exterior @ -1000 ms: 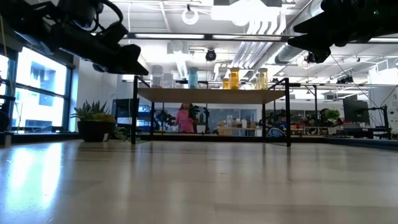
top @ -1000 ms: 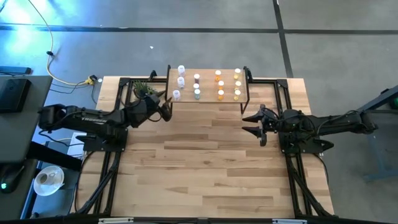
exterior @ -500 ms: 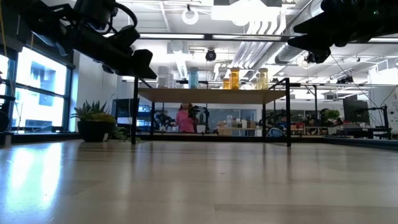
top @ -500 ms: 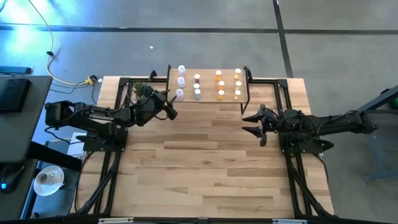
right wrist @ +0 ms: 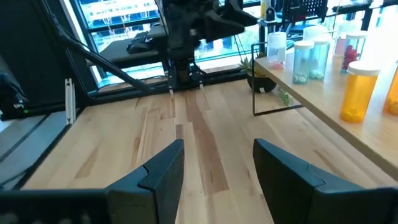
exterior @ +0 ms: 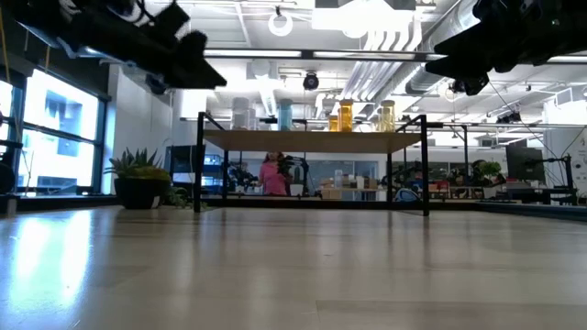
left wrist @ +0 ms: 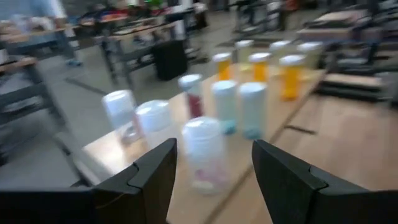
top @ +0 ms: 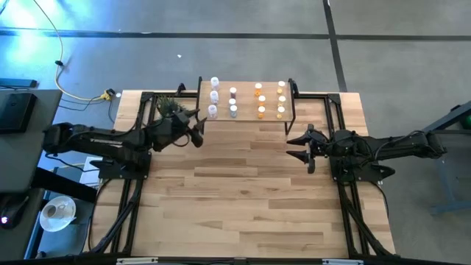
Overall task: Pick and place medicine bottles onto shelf by color
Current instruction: Return to Home Position
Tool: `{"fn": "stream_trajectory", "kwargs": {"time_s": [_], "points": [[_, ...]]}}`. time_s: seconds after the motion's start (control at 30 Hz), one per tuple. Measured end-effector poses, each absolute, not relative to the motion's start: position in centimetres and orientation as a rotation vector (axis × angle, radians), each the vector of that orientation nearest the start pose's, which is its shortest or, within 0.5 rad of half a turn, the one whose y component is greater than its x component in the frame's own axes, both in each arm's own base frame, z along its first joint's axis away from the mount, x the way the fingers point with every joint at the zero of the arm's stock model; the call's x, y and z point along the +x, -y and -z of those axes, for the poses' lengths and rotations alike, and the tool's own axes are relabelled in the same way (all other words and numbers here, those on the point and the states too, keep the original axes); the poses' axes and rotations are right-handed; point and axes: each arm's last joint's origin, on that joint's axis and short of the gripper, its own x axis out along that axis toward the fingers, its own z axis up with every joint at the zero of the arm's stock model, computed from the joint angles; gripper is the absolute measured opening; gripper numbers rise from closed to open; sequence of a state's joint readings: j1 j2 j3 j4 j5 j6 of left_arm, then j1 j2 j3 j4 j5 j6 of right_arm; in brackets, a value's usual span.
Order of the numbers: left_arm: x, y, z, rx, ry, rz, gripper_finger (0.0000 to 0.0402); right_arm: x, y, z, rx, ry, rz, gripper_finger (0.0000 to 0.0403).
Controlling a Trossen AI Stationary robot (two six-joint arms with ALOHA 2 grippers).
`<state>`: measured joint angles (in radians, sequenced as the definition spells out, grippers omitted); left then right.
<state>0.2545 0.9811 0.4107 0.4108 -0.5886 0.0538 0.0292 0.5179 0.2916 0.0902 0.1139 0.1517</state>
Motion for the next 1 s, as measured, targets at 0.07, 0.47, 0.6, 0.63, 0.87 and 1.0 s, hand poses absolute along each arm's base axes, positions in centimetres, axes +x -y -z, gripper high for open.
{"fn": "stream_trajectory", "kwargs": {"time_s": [0.07, 0.47, 0.6, 0.63, 0.87, 1.0], "points": [[18.8, -5.9, -23.1, 0.061, -0.168, -0.773, 0.02, 13.8, -0.1, -22.3, 0.121, -0.125, 0.093, 0.0184], [16.7, -2.3, -21.9, -0.031, -0.169, -0.464, 0.02, 12.6, 0.1, -16.1, 0.201, -0.063, 0.125, 0.0184], [15.8, -1.9, -20.7, -0.076, -0.165, -0.453, 0.02, 12.4, 0.2, -16.3, 0.208, -0.061, 0.146, 0.0184], [15.6, -1.9, -20.4, -0.087, -0.163, -0.452, 0.02, 12.4, 0.2, -16.4, 0.199, -0.052, 0.145, 0.0184], [13.8, -1.7, -17.8, -0.172, -0.104, -0.409, 0.02, 11.8, 0.2, -17.0, 0.148, 0.003, 0.138, 0.0184], [12.9, -1.6, -17.0, -0.189, -0.06, -0.403, 0.02, 11.4, 0.2, -17.0, 0.154, 0.008, 0.138, 0.0184]]}}
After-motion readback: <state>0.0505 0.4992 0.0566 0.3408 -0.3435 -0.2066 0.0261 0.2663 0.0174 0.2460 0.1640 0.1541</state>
